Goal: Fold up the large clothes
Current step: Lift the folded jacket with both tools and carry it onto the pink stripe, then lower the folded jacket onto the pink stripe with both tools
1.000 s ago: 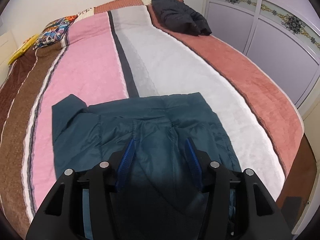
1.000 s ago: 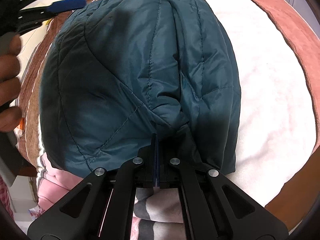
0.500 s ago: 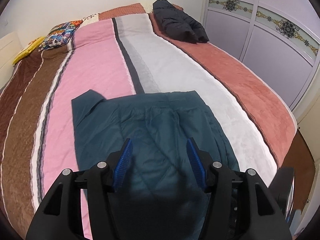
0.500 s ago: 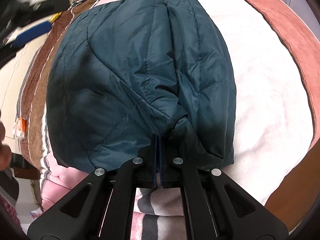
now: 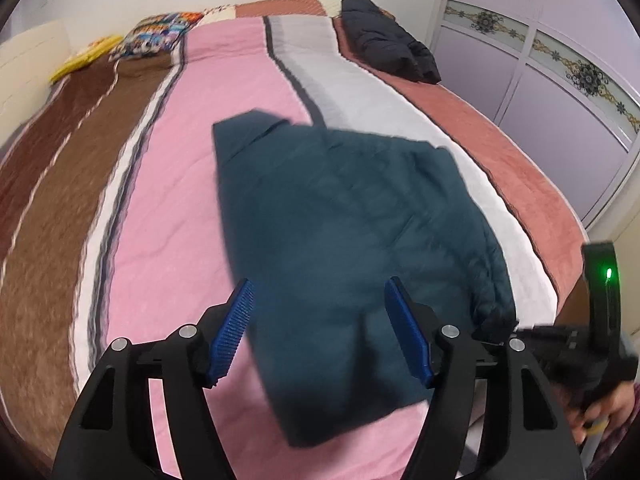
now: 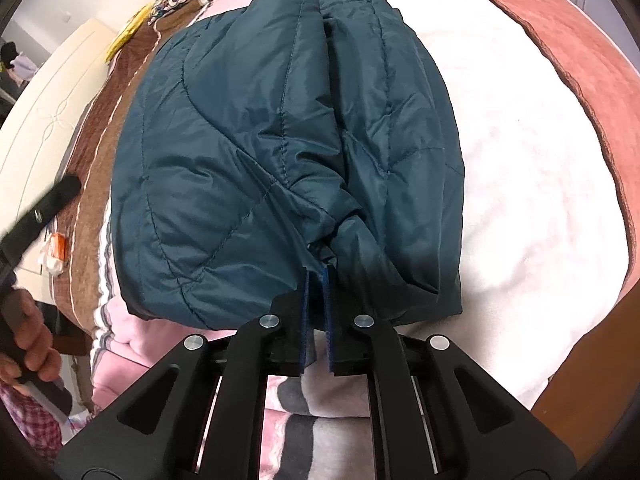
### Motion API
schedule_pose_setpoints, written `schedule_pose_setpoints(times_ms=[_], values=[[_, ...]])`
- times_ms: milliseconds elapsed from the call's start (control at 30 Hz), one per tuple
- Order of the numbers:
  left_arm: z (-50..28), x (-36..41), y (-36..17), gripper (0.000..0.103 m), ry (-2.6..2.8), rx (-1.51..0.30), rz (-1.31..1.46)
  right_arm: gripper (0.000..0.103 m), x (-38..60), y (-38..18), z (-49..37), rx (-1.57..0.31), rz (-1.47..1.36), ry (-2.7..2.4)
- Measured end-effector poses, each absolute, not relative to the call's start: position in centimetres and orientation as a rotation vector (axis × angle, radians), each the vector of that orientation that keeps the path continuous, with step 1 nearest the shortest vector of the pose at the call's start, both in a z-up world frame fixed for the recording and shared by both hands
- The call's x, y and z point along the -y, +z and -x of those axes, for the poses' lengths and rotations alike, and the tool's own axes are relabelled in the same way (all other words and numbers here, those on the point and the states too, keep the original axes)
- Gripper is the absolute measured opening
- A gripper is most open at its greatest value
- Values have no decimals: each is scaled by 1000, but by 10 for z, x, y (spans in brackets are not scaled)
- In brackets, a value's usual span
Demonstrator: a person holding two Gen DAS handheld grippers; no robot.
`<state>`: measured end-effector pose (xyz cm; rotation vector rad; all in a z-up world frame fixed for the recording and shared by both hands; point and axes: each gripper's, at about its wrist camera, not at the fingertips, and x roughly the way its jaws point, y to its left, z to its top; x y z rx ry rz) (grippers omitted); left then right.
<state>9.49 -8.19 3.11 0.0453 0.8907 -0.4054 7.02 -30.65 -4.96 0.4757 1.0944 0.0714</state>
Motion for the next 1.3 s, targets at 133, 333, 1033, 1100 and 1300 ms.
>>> schedule_pose_setpoints(times_ms=[133,333,1033,1100,1300], values=[[-95,61,22,73,-430,-931,49,16,316,-45,-61,-1081,-497,98],[-110,46,7,75,-452,-1000,184,36,338,-27,-40,-1031,-559,144],[-151,48,-31,82,-544,-1105,299,66,427,-57,-109,-1065,-767,-20],[-156,47,-36,85,-553,-1115,302,67,427,-68,-112,-1085,-776,-19],[-168,46,-49,90,-592,-1163,330,58,428,-94,-115,-1109,-882,43]])
